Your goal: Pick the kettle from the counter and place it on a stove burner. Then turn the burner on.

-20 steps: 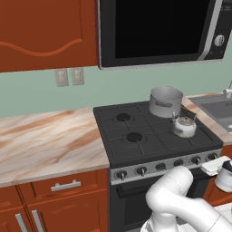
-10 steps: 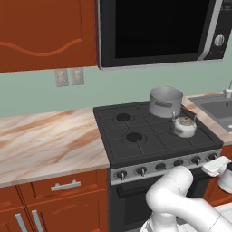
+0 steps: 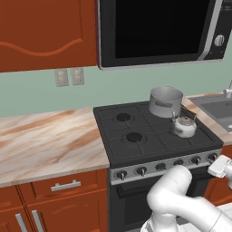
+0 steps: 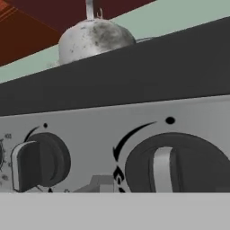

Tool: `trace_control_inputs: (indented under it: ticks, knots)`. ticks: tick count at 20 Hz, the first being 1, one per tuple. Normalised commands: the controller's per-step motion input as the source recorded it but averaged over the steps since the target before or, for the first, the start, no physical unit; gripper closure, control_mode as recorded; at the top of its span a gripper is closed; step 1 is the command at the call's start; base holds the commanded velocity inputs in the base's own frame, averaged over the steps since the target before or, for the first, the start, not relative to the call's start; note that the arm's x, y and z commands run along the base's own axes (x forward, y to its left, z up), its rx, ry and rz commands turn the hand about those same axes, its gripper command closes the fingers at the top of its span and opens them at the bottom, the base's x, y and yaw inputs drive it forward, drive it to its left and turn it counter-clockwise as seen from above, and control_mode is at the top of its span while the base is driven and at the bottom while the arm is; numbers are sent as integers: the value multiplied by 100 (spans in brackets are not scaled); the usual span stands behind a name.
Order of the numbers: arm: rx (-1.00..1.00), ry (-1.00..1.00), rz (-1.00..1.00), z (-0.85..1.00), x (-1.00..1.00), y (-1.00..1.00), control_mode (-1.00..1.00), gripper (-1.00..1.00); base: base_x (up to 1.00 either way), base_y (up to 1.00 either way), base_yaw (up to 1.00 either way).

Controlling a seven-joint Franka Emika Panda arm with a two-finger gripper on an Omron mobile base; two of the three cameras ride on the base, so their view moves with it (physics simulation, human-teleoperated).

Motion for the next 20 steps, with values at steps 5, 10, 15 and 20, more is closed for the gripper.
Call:
trace_control_inputs:
  ticks: [5,10,15,20]
  knots:
    - [-3,-8,92,-31,0,-3,-100,100,0,0,0]
    - [-1,0,22,-7,0,-5,-100,100,0,0,0]
    - [0,0,0,0,0,0,-100,100,0,0,0]
    - [0,-1,2,0,0,0,-100,100,0,0,0]
